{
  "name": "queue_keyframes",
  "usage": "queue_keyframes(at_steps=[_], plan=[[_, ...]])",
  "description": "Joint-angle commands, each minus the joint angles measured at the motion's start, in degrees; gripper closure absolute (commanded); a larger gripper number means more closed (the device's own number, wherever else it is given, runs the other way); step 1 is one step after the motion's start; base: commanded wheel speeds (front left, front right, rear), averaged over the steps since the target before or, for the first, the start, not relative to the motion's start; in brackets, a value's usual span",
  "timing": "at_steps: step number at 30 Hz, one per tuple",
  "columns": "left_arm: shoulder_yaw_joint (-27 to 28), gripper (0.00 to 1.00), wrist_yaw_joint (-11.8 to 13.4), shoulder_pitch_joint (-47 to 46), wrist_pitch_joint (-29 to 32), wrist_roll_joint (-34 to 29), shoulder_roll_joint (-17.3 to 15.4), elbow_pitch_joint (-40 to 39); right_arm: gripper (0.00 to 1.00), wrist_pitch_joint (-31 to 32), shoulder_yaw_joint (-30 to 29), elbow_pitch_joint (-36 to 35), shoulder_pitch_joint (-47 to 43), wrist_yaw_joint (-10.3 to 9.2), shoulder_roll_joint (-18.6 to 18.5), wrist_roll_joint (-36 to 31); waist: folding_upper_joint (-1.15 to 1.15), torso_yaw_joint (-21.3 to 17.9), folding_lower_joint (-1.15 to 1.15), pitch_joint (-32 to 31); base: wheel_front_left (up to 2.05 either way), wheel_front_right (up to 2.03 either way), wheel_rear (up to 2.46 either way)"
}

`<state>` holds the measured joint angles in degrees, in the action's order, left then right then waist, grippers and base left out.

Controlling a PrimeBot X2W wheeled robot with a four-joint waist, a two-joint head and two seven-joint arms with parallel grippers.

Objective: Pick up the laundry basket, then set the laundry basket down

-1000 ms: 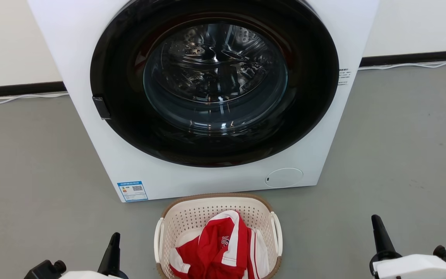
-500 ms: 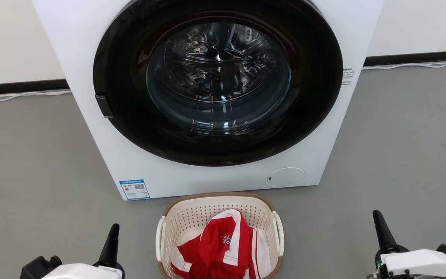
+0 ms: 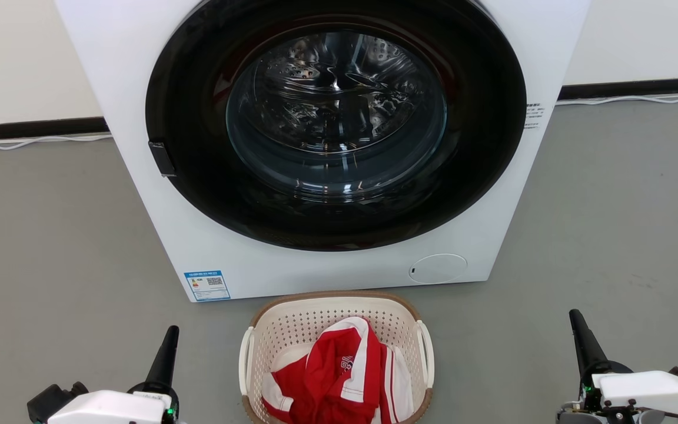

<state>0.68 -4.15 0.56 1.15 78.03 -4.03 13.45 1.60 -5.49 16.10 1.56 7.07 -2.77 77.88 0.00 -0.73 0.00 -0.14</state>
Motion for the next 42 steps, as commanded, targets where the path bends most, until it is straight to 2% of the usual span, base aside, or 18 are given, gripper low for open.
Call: queue_keyframes(at_steps=[1,22,42], plan=[[1.9,1.00,-0.9,-3.6,0.5,2.2,-0.4,-1.0,1.00,1.0,0.7,-1.7,2.9,0.35,-0.6,2.2,0.00,0.1,0.00,0.0,0.00,0.00,0.00],[4.2,1.00,-3.3,-6.6,4.0,15.3,0.0,0.5,1.00,4.4,-0.4,-2.1,4.5,0.42,-0.6,14.6,0.00,0.7,0.00,0.3,0.00,0.00,0.00],[4.6,1.00,-3.3,-6.6,4.3,15.2,0.2,0.5,1.00,4.5,-0.6,-2.1,4.6,0.42,-0.5,14.7,0.00,0.7,0.00,0.3,0.00,0.00,0.00]])
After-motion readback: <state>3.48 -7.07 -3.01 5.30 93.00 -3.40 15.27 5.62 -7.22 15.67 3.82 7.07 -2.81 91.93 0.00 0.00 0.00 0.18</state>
